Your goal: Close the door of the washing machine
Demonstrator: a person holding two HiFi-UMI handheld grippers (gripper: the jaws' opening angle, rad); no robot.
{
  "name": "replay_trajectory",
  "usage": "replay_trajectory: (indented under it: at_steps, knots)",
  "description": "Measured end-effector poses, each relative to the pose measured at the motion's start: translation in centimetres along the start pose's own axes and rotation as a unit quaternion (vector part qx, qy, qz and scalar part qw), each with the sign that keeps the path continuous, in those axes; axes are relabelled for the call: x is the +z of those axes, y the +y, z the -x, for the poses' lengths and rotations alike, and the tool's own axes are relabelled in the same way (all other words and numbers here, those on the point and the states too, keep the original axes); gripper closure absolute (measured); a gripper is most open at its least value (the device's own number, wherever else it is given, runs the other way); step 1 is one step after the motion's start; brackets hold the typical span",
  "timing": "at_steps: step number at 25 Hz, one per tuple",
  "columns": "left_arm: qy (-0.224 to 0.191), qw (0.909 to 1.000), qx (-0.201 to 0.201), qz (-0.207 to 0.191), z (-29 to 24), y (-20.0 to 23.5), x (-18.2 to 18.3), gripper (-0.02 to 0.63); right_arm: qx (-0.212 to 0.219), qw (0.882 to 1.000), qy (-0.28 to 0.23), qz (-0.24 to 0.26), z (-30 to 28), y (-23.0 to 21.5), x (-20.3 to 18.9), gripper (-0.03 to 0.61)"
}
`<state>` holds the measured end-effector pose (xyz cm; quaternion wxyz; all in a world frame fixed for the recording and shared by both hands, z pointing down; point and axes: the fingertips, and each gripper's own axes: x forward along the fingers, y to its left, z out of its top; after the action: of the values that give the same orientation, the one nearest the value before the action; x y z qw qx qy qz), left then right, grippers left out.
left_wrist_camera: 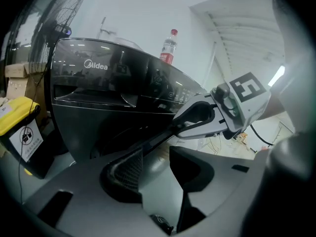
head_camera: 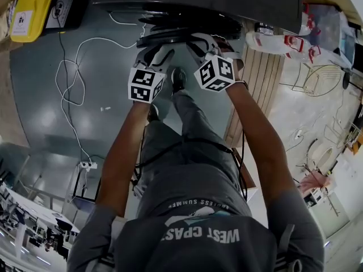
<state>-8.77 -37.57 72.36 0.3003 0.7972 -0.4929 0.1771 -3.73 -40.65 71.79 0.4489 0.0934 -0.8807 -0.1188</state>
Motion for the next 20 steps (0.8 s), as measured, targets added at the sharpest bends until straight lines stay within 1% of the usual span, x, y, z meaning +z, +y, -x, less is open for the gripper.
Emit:
replay_trajectory:
  at_steps: [6,12,15,20]
  knots:
    - [-0.011,0.9999,0.011,0.002,1.1,1.3,1.0,0.433,-0.025,1.0,0.009,0.01,-1.2,-1.8,0.1,0.451]
    - [-0.023,0.9993,0.028,0.002,3.0,2.7,2.1,0.433,-0.065,0.996,0.048,0.027,-2.1,-3.1,0.1,0.451]
    - [-0.03,0.9989,0.036,-0.003,4.3,3.3,3.1,0.433,-0.078,0.995,0.066,0.021,-2.5,-3.6,0.0,0.446]
    - [-0.05,0.9974,0.049,-0.02,6.8,4.6,5.3,0.433,-0.076,0.993,0.091,-0.005,-2.7,-4.3,-0.9,0.442]
